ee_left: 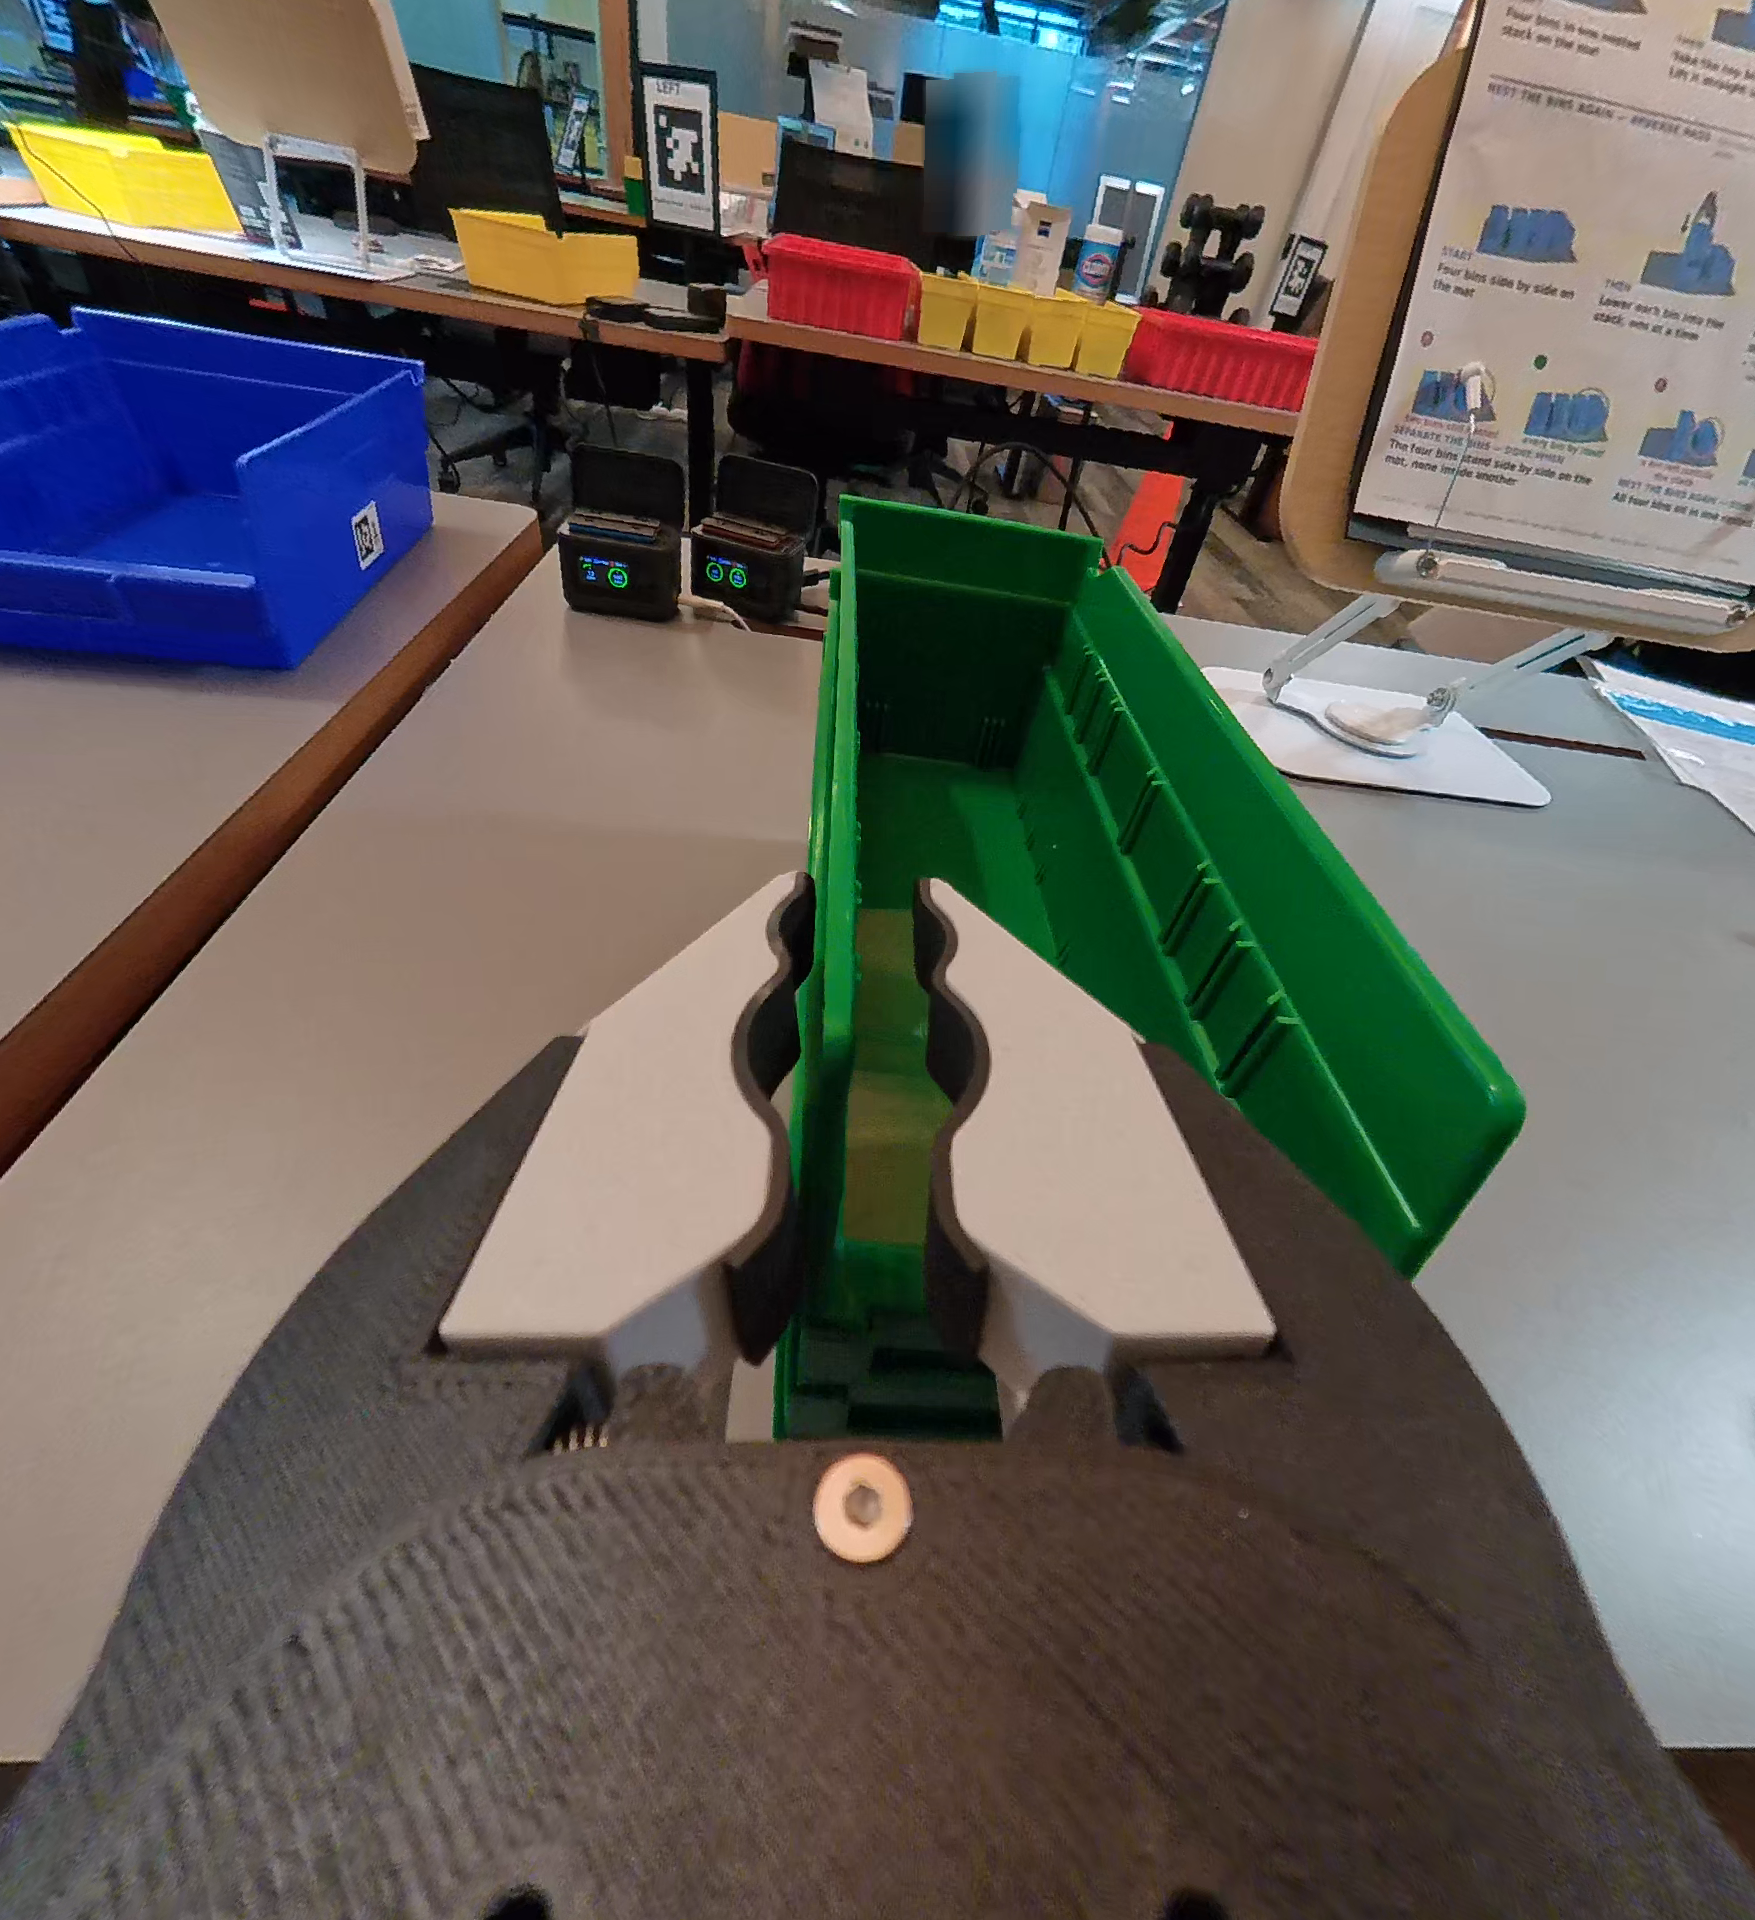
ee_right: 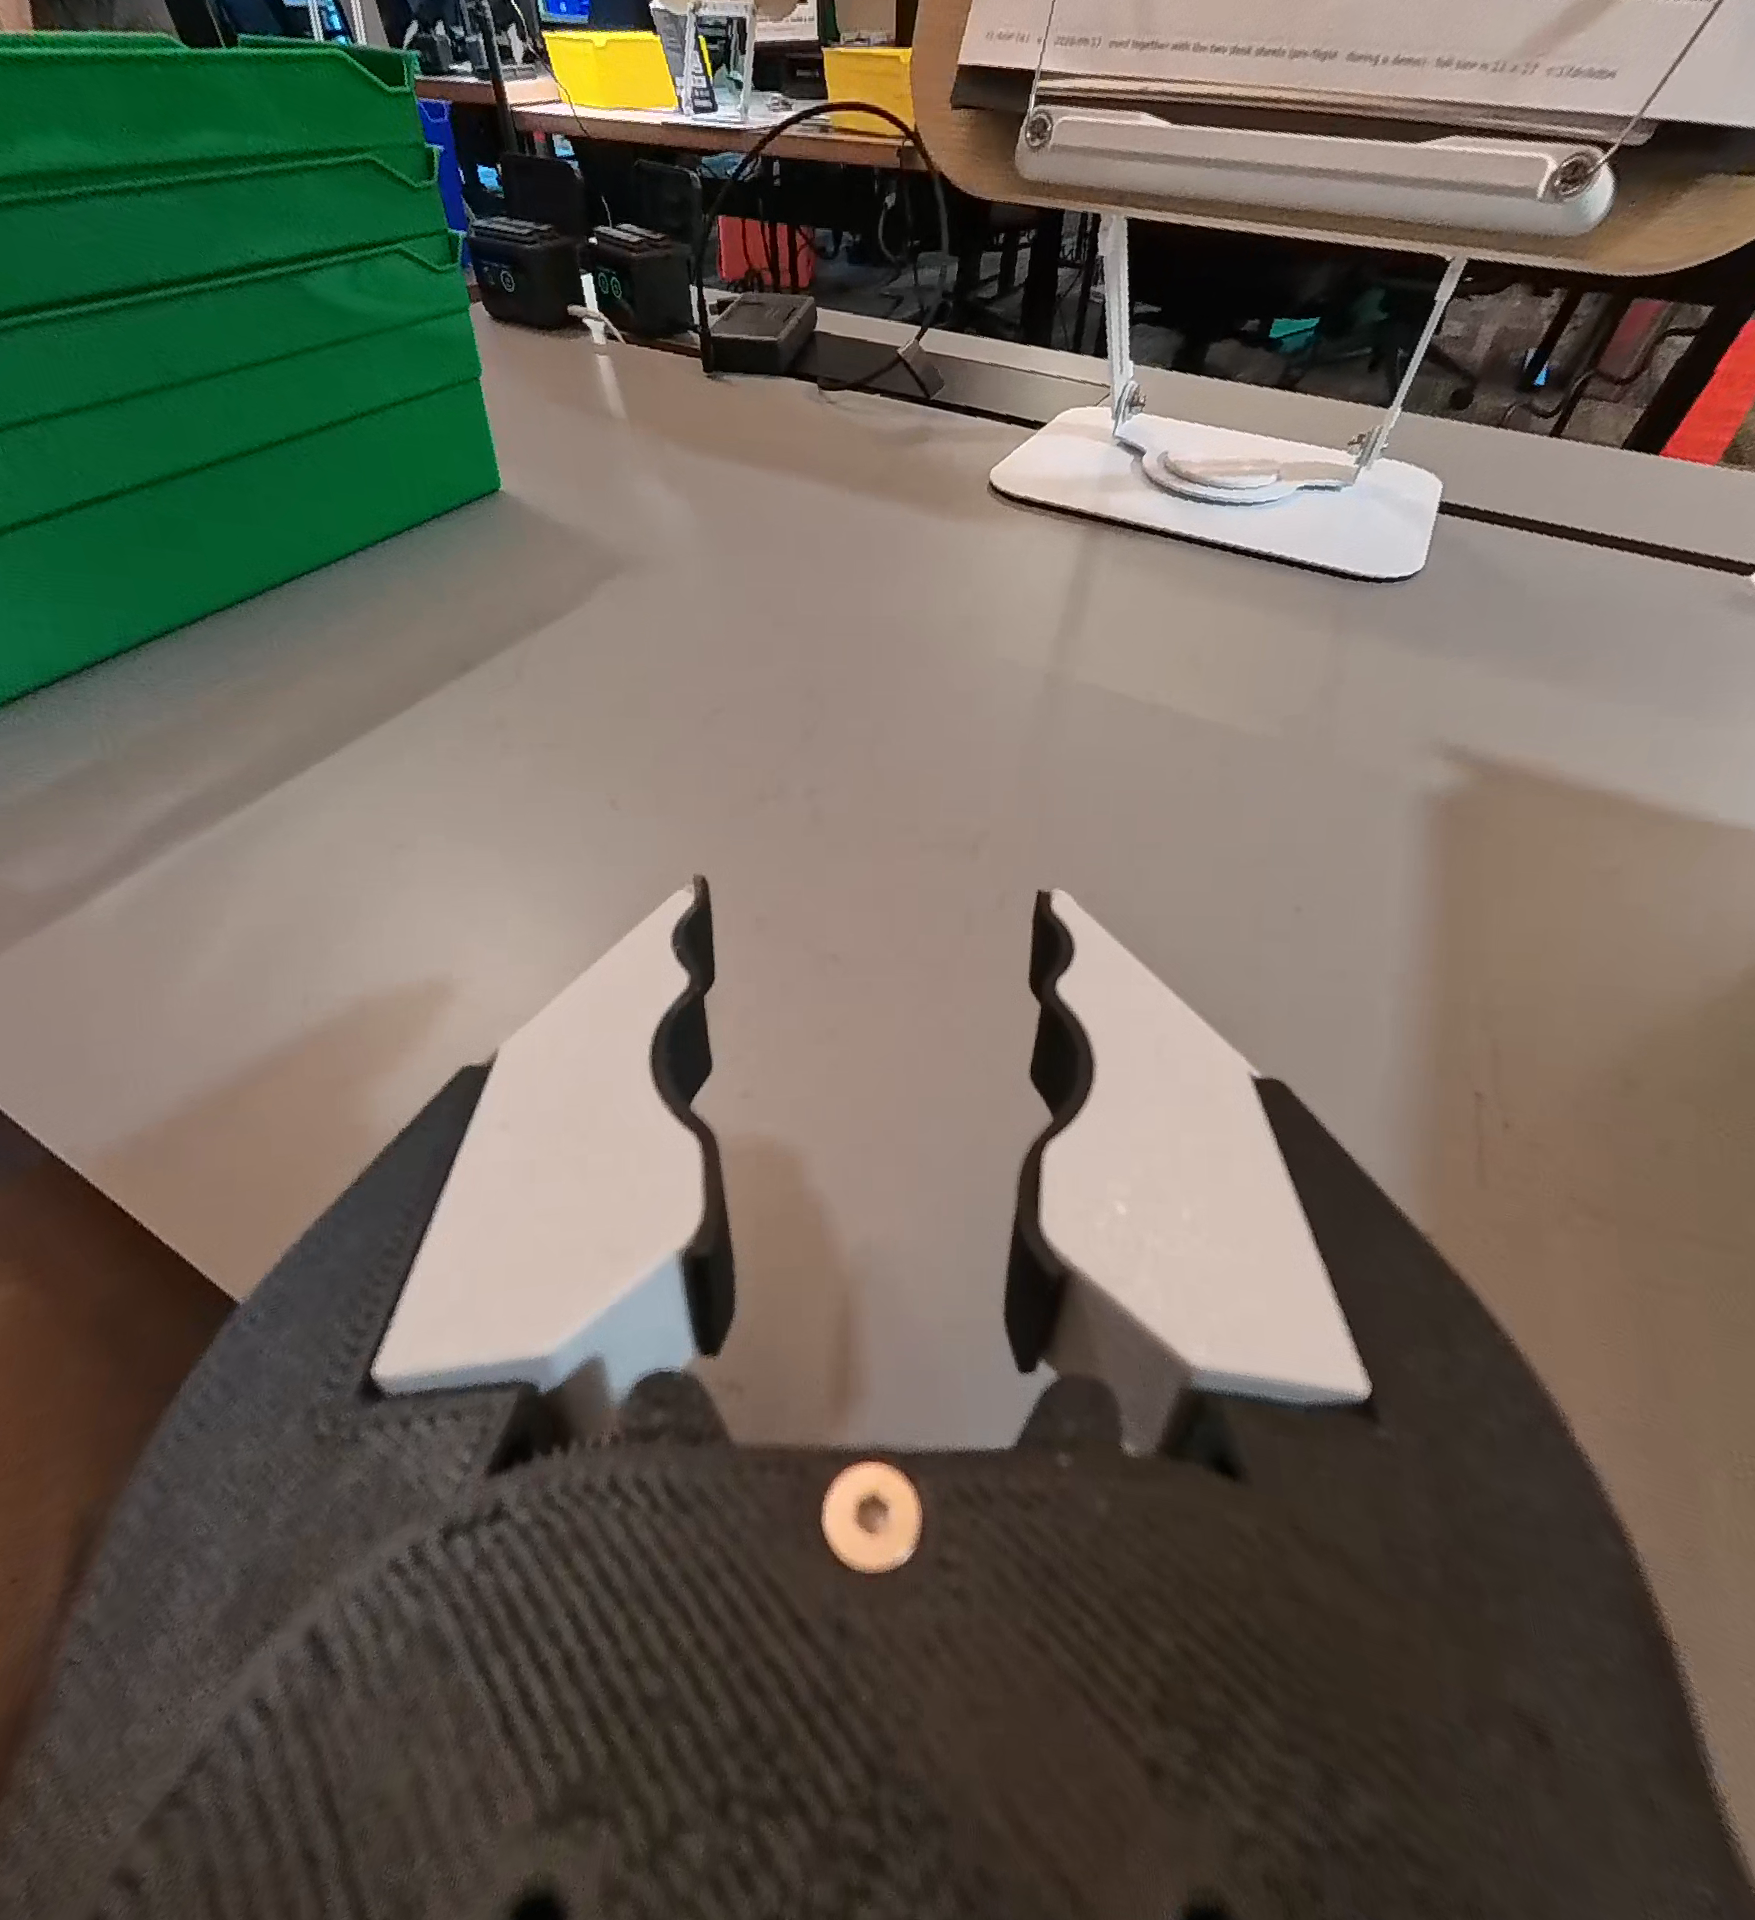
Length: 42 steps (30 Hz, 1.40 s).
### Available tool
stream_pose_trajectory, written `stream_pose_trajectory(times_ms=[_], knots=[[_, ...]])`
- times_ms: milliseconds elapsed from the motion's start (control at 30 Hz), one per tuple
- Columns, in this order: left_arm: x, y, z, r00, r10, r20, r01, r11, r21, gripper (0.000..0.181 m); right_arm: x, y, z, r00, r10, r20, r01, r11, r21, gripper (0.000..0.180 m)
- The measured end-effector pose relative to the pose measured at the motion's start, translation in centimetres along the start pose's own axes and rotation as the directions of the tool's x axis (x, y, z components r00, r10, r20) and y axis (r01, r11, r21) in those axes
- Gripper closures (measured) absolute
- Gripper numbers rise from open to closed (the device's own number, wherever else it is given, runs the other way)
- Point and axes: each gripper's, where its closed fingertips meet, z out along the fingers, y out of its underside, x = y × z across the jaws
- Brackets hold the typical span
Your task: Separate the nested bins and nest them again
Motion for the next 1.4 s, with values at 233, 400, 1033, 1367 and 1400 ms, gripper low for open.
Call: stream_pose_trajectory(times_ms=[233,400,1033,1367,1400], knots=[[-0.05,0.02,-0.02,1.0,0.0,0.002,0.0,1.0,0.001,0.164,-0.13,0.08,0.02,1.0,-0.006,0.004,0.006,1.0,-0.004,0.119],[-0.16,0.14,0.05,1.0,-0.002,0.009,0.002,1.0,-0.002,0.166,-0.3,0.21,0.07,1.0,-0.019,0.007,0.019,1.0,-0.012,0.118],[0.24,0.34,0.13,1.0,-0.017,-0.011,0.017,1.0,-0.004,0.163,-0.44,0.43,0.11,1.0,-0.023,0.008,0.023,1.0,-0.02,0.118],[0.29,0.4,0.17,1.0,-0.023,-0.017,0.023,1.0,-0.005,0.163,-0.45,0.48,0.15,1.0,-0.028,0.005,0.028,0.999,-0.024,0.118],[0.25,0.31,0.15,1.0,-0.022,-0.015,0.022,1.0,-0.001,0.163,-0.46,0.48,0.14,1.0,-0.03,0.004,0.03,0.999,-0.024,0.118]])
